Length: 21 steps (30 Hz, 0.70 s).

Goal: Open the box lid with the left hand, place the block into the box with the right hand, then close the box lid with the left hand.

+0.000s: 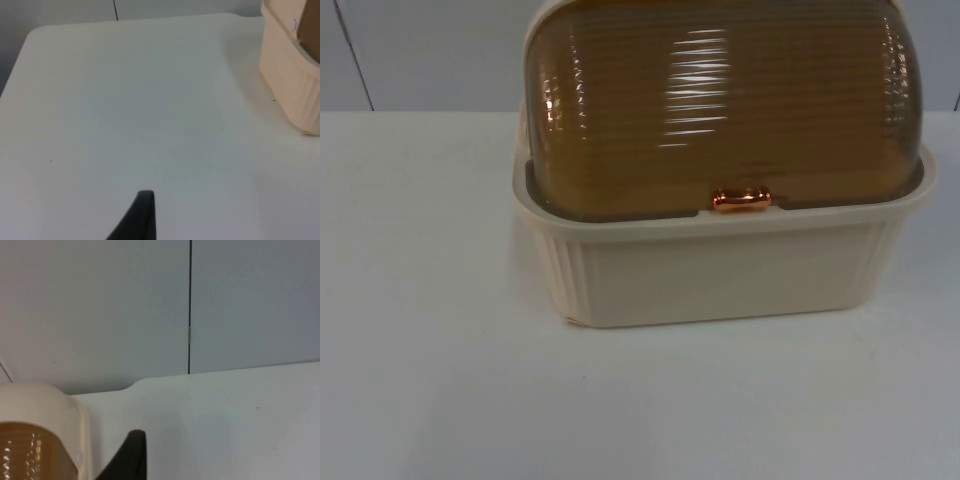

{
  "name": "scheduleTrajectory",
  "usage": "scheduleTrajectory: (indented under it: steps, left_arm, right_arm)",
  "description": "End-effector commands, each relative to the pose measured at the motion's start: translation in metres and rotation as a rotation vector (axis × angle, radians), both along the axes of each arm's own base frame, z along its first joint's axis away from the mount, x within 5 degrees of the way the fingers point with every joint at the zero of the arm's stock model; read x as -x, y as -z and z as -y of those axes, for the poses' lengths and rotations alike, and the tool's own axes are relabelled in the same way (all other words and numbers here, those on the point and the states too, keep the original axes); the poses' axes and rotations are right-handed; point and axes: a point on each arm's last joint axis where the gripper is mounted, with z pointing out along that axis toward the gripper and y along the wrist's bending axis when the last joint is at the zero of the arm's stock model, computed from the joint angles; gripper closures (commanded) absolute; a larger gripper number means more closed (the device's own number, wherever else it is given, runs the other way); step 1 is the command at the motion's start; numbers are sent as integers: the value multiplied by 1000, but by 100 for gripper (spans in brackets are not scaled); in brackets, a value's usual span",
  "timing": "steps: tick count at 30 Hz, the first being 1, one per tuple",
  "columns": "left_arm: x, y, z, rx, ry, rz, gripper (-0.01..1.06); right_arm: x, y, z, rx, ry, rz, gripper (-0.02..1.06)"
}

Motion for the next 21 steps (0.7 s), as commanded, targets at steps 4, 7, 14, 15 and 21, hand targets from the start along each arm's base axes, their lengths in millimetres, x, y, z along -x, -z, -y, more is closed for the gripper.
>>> scheduleTrajectory:
  steps: [4, 7, 14, 15, 21]
  left_arm:
    - [0, 1, 0, 5, -6, -7, 2]
    - [0, 2, -4, -37, -34, -8, 2]
    - [0, 2, -4, -35, -32, -8, 2]
    - [0, 2, -4, -35, -32, -8, 2]
    - [0, 2, -4, -35, -32, -8, 2]
  right_arm:
    - [-1, 0, 0, 3, 1, 14, 1]
    - [-1, 0, 0, 3, 1, 14, 1]
    - [-1, 0, 0, 3, 1, 14, 1]
    - [-1, 0, 0, 3, 1, 14, 1]
    - [-1, 0, 0, 3, 1, 14, 1]
